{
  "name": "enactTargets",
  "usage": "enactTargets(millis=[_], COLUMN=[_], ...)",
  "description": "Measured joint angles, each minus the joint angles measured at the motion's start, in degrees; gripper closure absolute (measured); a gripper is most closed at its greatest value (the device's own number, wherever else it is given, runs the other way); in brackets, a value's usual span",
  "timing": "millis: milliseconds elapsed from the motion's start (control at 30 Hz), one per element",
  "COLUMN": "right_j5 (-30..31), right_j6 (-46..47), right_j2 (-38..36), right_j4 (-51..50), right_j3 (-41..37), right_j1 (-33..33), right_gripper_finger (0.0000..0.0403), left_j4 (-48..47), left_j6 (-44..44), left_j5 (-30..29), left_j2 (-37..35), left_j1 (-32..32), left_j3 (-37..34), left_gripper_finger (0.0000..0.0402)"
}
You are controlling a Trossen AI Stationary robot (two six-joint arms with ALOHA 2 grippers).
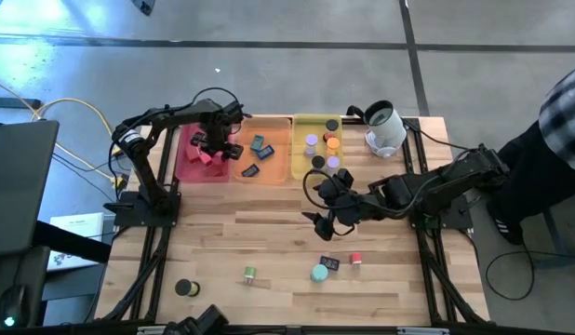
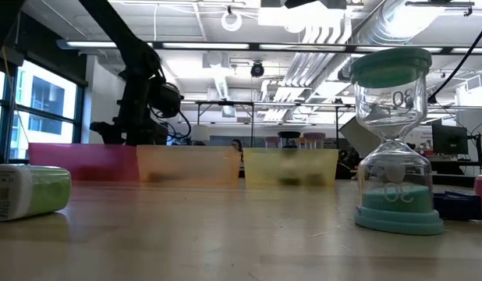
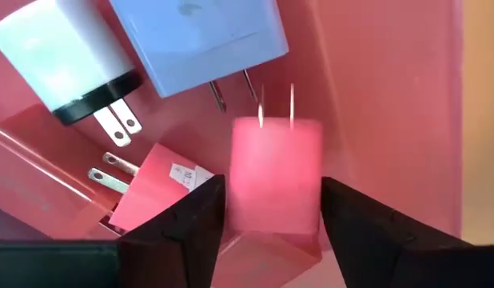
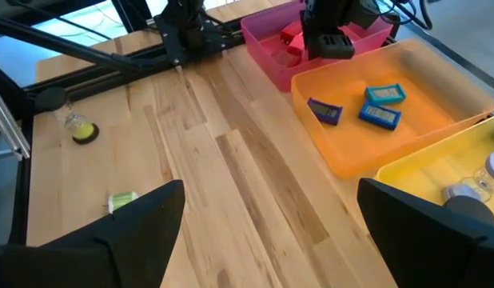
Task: Pick & Place Office items
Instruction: Put the pink charger adapter into the red bin, then put the pink white charger adapter into the red bin
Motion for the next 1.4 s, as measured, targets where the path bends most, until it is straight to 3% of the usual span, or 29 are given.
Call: enactTargets(millis=[400, 733, 900, 1133, 1400], right_j5=[1.79, 2.64, -2.56, -19.75, -22.40], right_j6=[0.00, -0.37, 2.30, 7.74, 14.07], right_j2=[0.00, -1.22, -4.50, -5.82, -4.33], right_j4=[0.10, -0.93, -6.48, -10.55, -20.02], right_j3=[0.00, 0.00, 0.00, 0.02, 0.00], right_j1=[-0.02, -0.35, -0.24, 1.19, 5.58], right_gripper_finger=[0.0042, 0.0042, 0.0042, 0.0042, 0.0042], left_j4=[-5.02, -14.19, -13.11, -11.54, -8.76], left_j6=[-0.65, -0.92, -3.33, -9.41, -20.89], left_j5=[-1.08, -0.22, 3.78, 4.12, -1.50], left_j2=[-2.56, -17.36, -27.10, -37.11, -40.85], left_j1=[0.00, -3.33, -9.28, -22.46, -38.25], left_j3=[0.02, 0.02, 0.09, 0.11, 0.11], left_gripper_finger=[0.0196, 0.0195, 0.0195, 0.0195, 0.0195])
